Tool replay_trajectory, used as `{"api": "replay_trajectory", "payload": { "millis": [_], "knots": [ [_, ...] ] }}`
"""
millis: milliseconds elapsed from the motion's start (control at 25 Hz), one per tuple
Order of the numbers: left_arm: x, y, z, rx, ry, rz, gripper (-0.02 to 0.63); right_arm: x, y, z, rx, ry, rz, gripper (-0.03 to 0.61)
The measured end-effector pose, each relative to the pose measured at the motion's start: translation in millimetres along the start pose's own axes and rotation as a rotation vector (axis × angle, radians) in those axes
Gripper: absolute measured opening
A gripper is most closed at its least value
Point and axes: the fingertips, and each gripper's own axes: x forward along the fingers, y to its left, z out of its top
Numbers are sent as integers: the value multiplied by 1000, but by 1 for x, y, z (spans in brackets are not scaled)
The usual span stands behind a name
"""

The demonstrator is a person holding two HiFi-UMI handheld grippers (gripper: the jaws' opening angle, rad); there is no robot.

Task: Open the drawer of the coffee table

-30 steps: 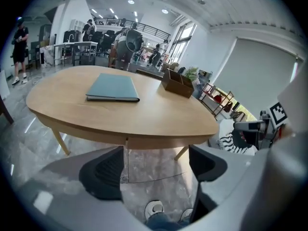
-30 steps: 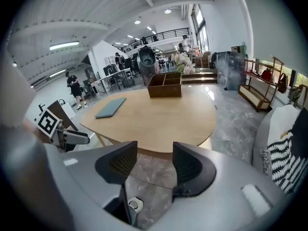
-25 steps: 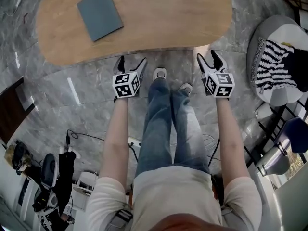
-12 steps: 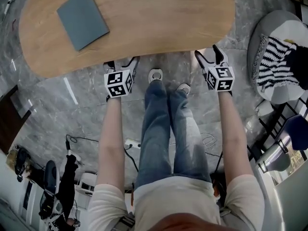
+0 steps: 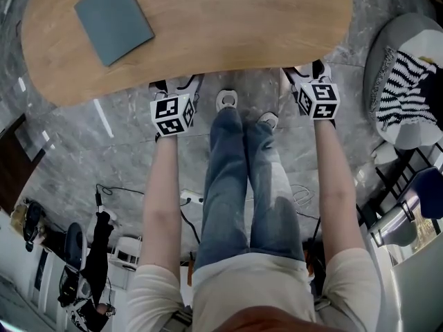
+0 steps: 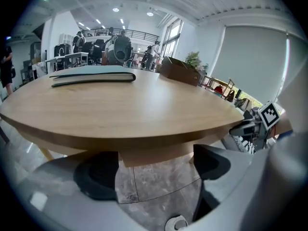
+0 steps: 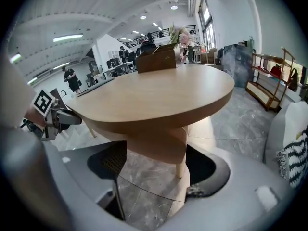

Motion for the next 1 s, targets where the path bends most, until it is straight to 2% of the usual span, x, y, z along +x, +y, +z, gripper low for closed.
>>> {"api": "replay_trajectory", "payload": {
  "millis": [200,320,680,1000],
  "knots": [
    [1,-1,0,-23,1,-1,490,1,-2,-1,-1,7,-2,339],
    [1,0,2,-53,-6,-1,490,1,-2,-1,4,1,-12,343],
    [0,1,-2,-5,28,-7,488,0,-2,-4,-29,18,-16,324],
    [-8,-1,-7,-23,36,-5,485,-5,-1,-12,-24,37,-25,302]
  ]
}}
